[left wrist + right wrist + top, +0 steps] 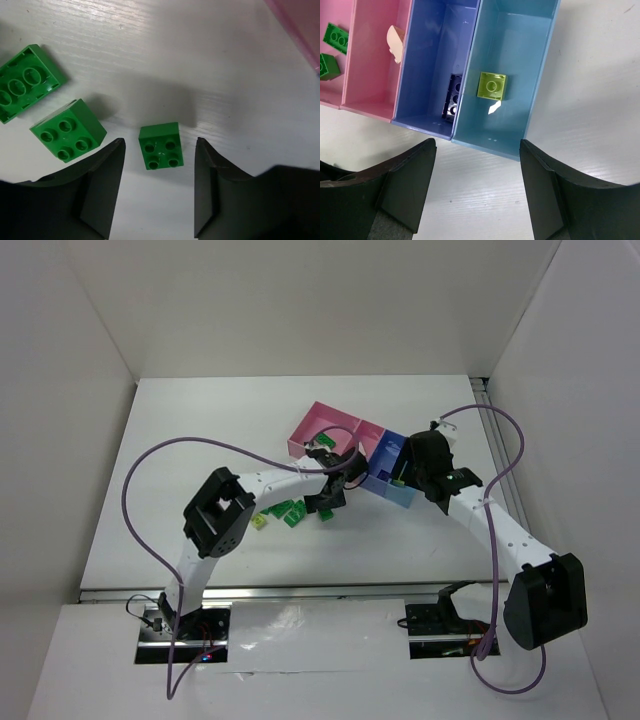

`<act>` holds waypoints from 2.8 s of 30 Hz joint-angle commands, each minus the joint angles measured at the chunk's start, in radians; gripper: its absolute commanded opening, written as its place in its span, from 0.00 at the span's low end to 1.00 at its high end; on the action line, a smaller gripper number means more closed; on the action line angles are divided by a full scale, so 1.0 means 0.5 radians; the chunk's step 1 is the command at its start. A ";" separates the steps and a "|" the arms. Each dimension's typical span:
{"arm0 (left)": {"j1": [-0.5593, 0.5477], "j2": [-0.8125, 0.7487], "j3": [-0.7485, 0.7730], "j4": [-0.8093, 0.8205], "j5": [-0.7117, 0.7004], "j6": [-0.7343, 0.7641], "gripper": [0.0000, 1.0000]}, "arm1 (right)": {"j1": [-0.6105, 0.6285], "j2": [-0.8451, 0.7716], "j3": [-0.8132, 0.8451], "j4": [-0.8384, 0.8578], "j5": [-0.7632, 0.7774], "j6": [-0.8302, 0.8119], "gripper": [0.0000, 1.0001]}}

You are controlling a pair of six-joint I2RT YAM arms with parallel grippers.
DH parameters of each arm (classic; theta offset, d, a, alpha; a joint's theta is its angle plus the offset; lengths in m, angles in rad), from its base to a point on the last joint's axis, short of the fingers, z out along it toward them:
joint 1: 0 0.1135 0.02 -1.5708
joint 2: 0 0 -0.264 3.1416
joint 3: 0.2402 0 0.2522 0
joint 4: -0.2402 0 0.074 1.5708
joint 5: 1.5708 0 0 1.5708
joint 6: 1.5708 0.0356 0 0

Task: Sort the legos into containers by color

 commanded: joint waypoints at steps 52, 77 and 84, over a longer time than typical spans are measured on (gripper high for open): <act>0.292 -0.478 -0.318 0.451 -0.006 1.166 0.76 | 0.008 -0.134 -0.001 -0.075 -0.024 0.032 0.75; 0.093 -0.263 -0.274 0.303 0.546 1.292 0.52 | 0.064 -0.078 0.055 -0.056 -0.024 0.032 0.75; 0.010 -0.260 -0.083 0.303 0.565 1.295 0.69 | 0.082 -0.096 0.055 -0.093 -0.006 0.051 0.75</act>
